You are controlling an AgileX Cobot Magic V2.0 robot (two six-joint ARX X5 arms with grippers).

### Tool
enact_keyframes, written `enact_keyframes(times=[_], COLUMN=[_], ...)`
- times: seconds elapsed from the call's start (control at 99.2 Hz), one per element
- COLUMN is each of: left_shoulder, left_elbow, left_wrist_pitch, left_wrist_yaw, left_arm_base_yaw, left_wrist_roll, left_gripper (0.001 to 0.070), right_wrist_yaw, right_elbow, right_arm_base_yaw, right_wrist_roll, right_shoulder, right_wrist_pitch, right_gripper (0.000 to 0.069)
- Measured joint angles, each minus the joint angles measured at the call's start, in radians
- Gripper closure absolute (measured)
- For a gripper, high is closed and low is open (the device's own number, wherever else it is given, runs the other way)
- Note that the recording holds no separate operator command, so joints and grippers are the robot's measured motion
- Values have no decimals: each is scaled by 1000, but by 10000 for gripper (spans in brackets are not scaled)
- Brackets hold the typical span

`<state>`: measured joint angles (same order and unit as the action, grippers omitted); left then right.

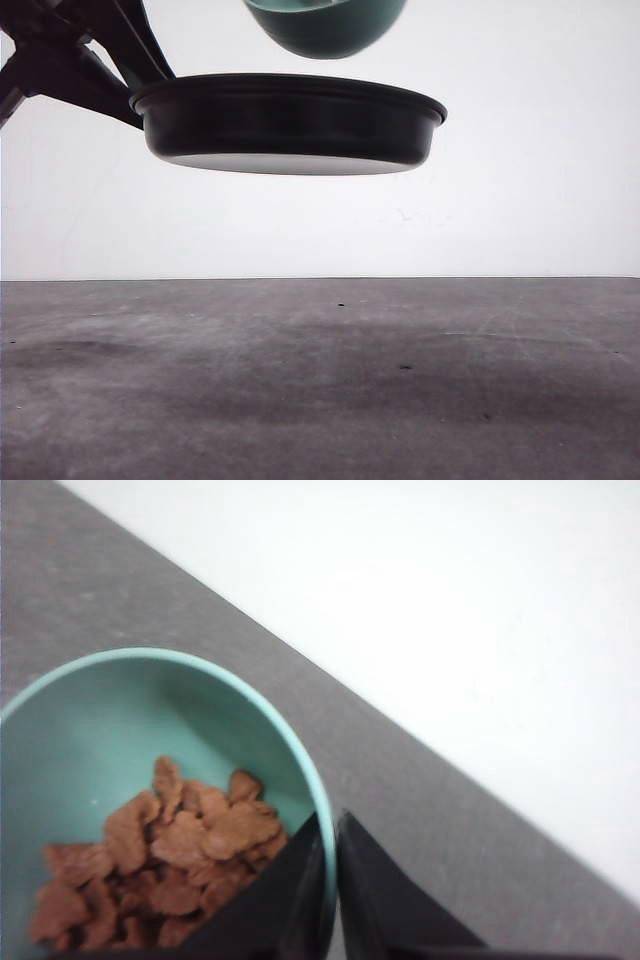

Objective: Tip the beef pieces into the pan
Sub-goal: 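Tilt the bowl with the right gripper to pour beef cubes into the pan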

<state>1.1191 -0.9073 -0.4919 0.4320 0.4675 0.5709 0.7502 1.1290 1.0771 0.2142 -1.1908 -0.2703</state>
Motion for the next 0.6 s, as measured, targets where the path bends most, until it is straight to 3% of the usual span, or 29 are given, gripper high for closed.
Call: enact_keyframes(times=[0.313,0.595], left_shoulder=[0,0], left_elbow=[-11,-62], left_wrist_pitch=[2,-3], left_wrist_yaw=[0,1], left_arm_base_yaw=[-2,-53], left_wrist_roll=[6,9], left_gripper=[654,654], right_wrist_yaw=[41,58], right_elbow=[0,0], right_arm_base_yaw=[24,29], right_wrist_roll=[210,411], right_shoulder=[-30,-31], right_wrist_pitch=[140,302], right_gripper=[677,678])
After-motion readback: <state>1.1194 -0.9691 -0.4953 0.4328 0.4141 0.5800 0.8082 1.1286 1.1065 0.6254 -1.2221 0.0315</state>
